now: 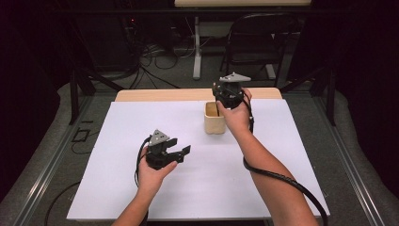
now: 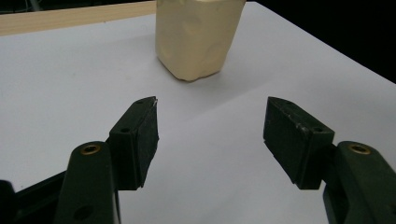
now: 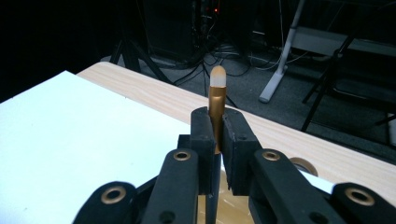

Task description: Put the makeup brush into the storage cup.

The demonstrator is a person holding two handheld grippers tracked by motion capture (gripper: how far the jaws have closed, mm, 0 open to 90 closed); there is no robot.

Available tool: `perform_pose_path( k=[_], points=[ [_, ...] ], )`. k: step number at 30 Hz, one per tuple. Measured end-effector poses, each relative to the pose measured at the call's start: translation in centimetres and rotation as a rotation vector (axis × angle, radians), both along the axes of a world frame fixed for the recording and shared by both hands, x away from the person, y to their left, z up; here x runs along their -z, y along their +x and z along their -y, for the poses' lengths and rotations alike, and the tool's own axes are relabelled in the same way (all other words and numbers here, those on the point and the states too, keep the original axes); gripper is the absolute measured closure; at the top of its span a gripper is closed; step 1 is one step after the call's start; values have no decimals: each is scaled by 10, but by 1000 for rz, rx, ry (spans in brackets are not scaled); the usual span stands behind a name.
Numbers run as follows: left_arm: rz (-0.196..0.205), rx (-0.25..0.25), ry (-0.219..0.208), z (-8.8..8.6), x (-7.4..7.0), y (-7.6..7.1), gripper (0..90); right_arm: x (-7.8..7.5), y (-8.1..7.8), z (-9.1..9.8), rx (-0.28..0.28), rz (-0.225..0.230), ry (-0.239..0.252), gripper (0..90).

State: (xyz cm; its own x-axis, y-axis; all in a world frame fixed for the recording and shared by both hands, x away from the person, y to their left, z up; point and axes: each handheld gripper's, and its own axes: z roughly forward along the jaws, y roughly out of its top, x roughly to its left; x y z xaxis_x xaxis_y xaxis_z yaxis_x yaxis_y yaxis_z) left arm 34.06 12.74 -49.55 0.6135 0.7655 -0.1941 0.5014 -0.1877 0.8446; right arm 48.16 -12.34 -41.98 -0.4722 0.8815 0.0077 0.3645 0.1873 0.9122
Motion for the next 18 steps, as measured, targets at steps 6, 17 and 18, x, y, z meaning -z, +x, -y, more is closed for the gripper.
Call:
perform_pose_path(
  k=[6,17,18],
  points=[
    [-3,-1,1,0,0,0,356,7,0,0,-3,-14,-3,838],
    [-4,0,0,0,1,0,357,21,-1,-1,-4,-34,-16,838],
    [-3,-1,0,0,1,0,356,21,-1,-1,-3,-33,-16,838]
  ],
)
